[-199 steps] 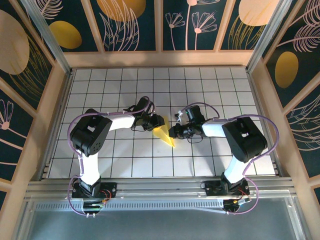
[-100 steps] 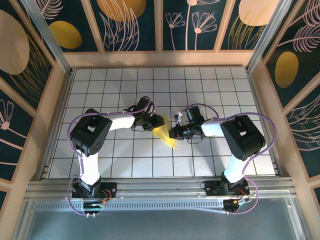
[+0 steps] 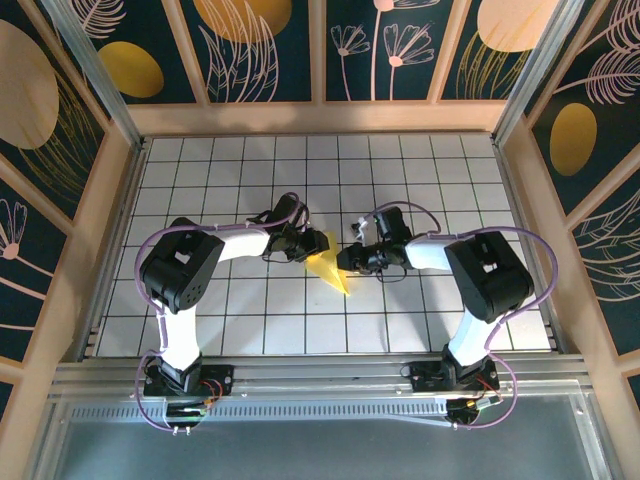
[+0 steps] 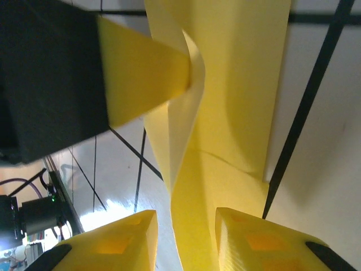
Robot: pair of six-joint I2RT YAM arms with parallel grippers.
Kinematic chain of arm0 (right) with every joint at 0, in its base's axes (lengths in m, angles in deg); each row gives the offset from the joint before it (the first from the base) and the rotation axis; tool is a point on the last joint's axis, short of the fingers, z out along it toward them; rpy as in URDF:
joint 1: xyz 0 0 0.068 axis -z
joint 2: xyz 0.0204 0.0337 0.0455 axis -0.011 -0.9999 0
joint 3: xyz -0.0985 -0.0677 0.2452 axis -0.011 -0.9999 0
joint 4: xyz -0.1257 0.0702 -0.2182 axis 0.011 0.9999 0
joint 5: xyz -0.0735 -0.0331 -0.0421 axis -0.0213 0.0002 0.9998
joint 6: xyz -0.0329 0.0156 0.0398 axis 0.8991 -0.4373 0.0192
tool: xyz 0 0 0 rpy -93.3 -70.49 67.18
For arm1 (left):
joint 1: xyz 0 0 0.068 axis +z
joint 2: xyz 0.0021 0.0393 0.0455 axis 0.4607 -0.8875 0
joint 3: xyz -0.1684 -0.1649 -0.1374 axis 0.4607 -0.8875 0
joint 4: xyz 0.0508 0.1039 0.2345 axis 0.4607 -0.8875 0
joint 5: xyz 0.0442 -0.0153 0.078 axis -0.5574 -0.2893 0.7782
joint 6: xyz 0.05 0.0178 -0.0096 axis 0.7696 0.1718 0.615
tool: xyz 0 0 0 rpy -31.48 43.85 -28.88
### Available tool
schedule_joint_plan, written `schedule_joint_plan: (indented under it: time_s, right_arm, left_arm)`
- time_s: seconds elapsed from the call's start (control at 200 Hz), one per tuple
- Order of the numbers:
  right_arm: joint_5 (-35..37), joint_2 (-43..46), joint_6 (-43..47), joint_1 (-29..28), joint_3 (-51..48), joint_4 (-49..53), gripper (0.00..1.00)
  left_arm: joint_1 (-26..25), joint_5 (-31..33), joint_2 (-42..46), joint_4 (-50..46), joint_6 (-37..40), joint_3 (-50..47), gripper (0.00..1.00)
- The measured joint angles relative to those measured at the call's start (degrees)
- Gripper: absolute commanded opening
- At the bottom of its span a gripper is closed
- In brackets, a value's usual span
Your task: Fold a paper plane with a square sheet of paper (fold left side to right side)
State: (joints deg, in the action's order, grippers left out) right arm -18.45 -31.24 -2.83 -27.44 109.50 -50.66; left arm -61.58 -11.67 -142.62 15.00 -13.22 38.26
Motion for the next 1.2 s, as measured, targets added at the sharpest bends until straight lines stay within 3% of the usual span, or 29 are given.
schedule_joint_plan:
  time_s: [0.34,0.771,1.201]
  right_arm:
    - [0.55,-2.54,0.02,0.15,3.26,0.15,0.28]
    - [0.83,-3.45,1.22,0.15,3.3,1.09,0.0]
    - [3.56,-3.56,1.49,0.15,3.96,2.82,0.0]
  left_arm:
    - [0.0,0.0,0.0,0.0,0.0,0.0,0.37]
    - [0.0,0.0,0.0,0.0,0.02,0.0,0.37]
    - [0.0,0.0,0.0,0.0,0.02,0.0,0.37]
